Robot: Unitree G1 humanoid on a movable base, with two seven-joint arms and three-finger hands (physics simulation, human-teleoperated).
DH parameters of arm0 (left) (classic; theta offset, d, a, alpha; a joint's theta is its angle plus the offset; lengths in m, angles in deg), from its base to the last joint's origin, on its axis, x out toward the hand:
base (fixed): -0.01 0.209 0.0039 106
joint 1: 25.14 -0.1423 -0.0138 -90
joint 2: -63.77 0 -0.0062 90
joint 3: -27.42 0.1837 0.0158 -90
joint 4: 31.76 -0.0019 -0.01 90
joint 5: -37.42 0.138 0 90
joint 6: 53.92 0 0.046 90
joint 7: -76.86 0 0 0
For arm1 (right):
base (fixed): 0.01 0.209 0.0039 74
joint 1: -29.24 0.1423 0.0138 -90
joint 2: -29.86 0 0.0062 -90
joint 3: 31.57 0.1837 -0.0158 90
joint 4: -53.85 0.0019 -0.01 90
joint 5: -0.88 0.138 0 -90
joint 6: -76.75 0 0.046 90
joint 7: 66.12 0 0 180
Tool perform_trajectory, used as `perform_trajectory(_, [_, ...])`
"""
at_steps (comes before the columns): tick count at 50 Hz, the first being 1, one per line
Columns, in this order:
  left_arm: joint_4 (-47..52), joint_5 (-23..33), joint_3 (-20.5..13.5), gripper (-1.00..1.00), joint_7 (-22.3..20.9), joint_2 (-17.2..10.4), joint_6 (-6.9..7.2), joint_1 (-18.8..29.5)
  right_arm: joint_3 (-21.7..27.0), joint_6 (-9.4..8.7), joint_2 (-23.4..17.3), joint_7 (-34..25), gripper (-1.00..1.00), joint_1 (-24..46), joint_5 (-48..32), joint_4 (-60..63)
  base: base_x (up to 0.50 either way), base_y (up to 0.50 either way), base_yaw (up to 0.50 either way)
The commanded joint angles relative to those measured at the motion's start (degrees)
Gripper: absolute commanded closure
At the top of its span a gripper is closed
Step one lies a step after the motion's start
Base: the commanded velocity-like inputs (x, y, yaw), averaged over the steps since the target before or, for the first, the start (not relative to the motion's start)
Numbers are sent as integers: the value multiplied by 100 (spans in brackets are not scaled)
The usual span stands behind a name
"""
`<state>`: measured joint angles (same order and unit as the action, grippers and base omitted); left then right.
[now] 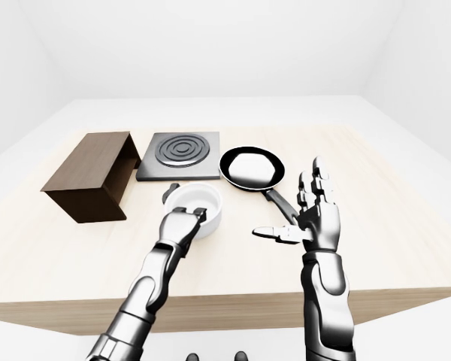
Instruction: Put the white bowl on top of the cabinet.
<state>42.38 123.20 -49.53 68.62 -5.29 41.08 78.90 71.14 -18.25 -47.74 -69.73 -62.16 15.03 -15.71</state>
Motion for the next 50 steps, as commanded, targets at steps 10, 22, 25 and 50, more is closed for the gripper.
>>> perform_trajectory(10, [1635,685,-170,100,-923,16,0,131,-23,0,9,-26,-100,-14,-16,-35,0,0,0])
perform_trajectory(22, [2512,1008,-509,100,-1932,-57,0,582,-46,0,13,-18,-100,-4,-26,-40,0,0,0])
perform_trajectory(25, [2726,1124,-657,100,-2292,-132,0,841,-57,0,17,-21,-100,-16,-33,-26,0,0,0])
perform_trajectory(50, [-166,-402,-1558,100,-1736,-1471,0,4165,-202,0,88,-62,-100,-110,-160,-5,0,0,0])
